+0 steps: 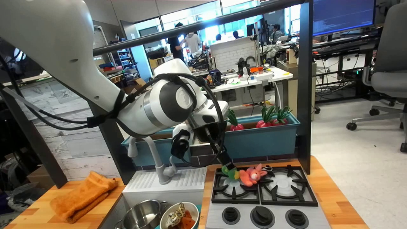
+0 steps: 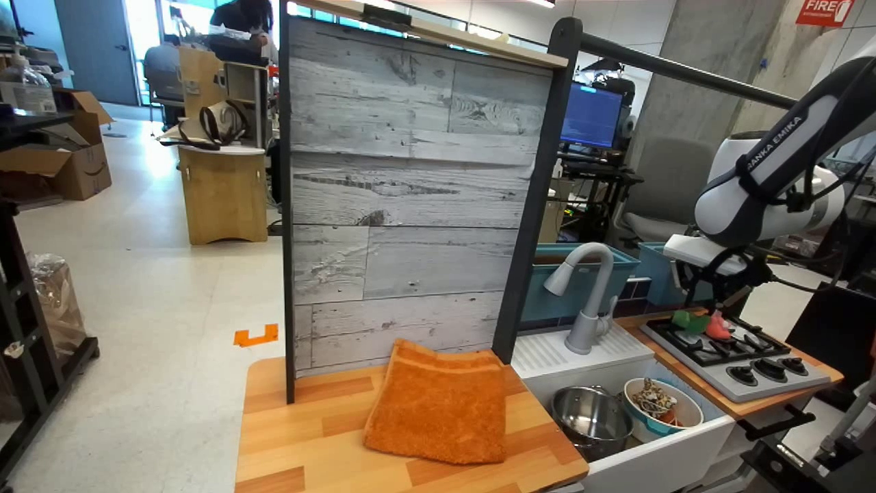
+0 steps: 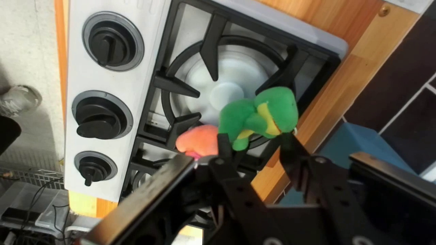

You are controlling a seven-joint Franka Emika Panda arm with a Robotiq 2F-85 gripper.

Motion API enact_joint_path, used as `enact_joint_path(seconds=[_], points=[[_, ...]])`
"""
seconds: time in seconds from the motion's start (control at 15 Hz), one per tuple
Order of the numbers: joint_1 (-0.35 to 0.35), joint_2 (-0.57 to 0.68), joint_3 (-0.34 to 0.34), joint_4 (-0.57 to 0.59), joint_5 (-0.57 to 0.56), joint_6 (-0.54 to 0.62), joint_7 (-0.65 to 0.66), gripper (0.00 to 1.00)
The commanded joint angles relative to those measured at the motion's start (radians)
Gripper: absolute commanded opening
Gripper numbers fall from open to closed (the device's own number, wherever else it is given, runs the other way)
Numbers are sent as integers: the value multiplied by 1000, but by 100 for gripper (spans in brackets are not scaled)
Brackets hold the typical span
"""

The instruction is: Wipe the counter with the cloth, then pick the objects in the bowls in the sink and put them on the counter and the stove

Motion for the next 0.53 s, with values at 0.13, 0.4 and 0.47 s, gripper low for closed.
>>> enact_joint_path(seconds=[0.13,0.4,0.47], points=[[46,-106,14,-136,-40,-120,-90,84],[128,-263,12,-360,-109,-140,-210,100],[160,-304,0,-414,-136,-163,-222,100]])
